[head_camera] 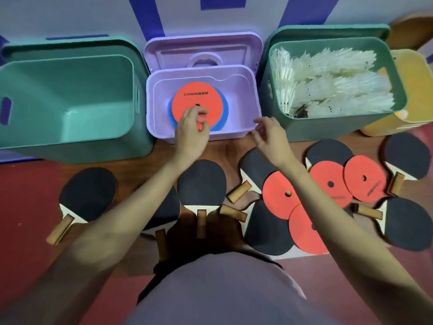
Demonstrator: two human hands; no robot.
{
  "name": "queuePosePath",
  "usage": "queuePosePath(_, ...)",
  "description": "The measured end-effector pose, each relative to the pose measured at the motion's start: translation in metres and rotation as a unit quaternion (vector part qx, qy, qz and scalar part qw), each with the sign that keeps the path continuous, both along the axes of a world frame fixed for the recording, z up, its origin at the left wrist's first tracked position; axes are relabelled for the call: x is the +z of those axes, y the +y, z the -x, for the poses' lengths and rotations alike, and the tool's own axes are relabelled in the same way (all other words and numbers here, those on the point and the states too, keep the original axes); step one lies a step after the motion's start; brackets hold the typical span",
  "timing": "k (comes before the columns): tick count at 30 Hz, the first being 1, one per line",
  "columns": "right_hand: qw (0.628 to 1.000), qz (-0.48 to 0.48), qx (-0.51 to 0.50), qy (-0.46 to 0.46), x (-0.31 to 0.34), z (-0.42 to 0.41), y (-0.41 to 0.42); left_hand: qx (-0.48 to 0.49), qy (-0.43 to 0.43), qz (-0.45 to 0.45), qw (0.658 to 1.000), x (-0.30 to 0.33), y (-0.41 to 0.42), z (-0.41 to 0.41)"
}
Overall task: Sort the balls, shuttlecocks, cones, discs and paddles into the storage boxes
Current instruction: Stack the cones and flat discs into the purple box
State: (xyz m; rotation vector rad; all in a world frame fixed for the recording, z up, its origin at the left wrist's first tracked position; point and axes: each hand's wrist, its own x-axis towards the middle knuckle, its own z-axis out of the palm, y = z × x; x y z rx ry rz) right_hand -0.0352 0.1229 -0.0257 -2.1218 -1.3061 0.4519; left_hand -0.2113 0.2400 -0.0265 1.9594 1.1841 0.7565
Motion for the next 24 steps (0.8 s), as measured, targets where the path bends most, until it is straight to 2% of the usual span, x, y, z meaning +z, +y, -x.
queuePosePath(4, 0.997, 0.027, -0.071, 0.012, -0.009, -0.015, -0.072, -0.079, 0.005, 0.057, 0.995, -0.008, -0.055, -0.018)
queuePosePath(10, 0.979, 0.139, -0.147, 0.029, -0.032, -0.033, -0.162, -0.213, 0.141, 0.129, 0.958, -0.039, -0.126, -0.053)
queuePosePath(13, 0.960, 0.208, -0.185, 0.031, -0.049, -0.039, -0.202, -0.245, 0.225, 0.143, 0.932, -0.053, -0.152, -0.071)
queuePosePath(18, 0.907, 0.344, -0.239, 0.038, -0.063, -0.033, -0.246, -0.208, 0.325, 0.155, 0.910, -0.071, -0.179, -0.091)
queuePosePath(21, 0.901, 0.361, -0.237, 0.048, -0.072, -0.030, -0.259, -0.148, 0.359, 0.178, 0.904, -0.079, -0.193, -0.101)
queuePosePath(24, 0.910, 0.349, -0.225, 0.001, -0.082, -0.028, -0.267, -0.105, 0.369, 0.182, 0.905, -0.085, -0.200, -0.108)
